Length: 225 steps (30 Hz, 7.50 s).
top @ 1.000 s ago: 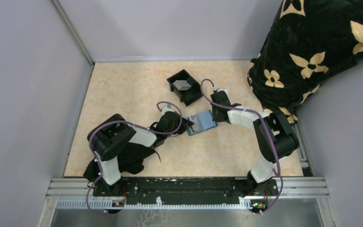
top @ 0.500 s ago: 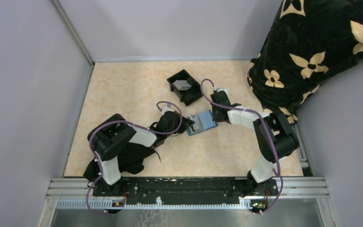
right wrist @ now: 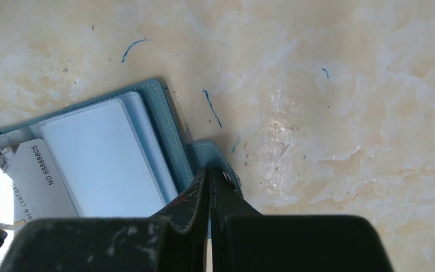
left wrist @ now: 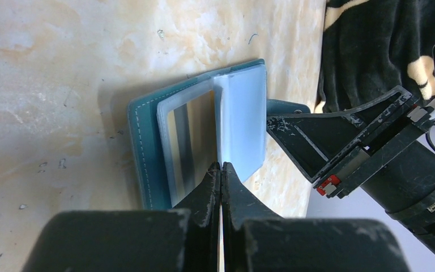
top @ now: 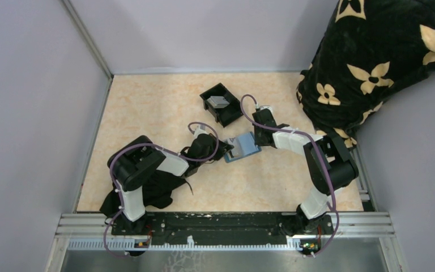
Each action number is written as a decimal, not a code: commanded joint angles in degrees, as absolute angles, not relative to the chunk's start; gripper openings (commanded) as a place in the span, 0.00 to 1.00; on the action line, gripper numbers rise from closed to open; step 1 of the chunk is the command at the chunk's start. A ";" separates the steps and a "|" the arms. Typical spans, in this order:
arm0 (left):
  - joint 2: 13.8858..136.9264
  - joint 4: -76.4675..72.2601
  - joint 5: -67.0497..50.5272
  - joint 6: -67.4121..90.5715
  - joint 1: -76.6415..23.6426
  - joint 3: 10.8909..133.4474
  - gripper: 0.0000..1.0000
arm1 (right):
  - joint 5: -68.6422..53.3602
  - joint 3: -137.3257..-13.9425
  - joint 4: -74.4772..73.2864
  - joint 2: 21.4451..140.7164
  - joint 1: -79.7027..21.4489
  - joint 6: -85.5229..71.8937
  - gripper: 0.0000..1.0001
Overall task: Put the credit cards into the card holder
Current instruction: Insert the credit card into the card holder.
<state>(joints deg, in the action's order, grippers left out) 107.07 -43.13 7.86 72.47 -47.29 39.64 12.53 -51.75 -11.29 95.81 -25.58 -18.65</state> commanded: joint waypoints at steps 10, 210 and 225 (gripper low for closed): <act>109.62 -47.27 7.48 73.76 -47.89 41.60 0.00 | 11.46 -50.45 -11.42 98.36 -25.20 -18.81 0.00; 115.34 -9.69 8.41 70.49 -52.79 59.90 0.46 | 7.03 -48.58 -12.66 99.92 -30.89 -19.99 0.00; 118.24 -6.27 5.17 70.94 -50.81 64.53 0.35 | 4.83 -46.94 -11.28 100.93 -31.90 -20.64 0.00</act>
<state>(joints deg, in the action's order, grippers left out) 113.71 -9.65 5.28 71.00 -51.46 63.64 15.81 -50.96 -5.19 97.51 -28.45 -18.11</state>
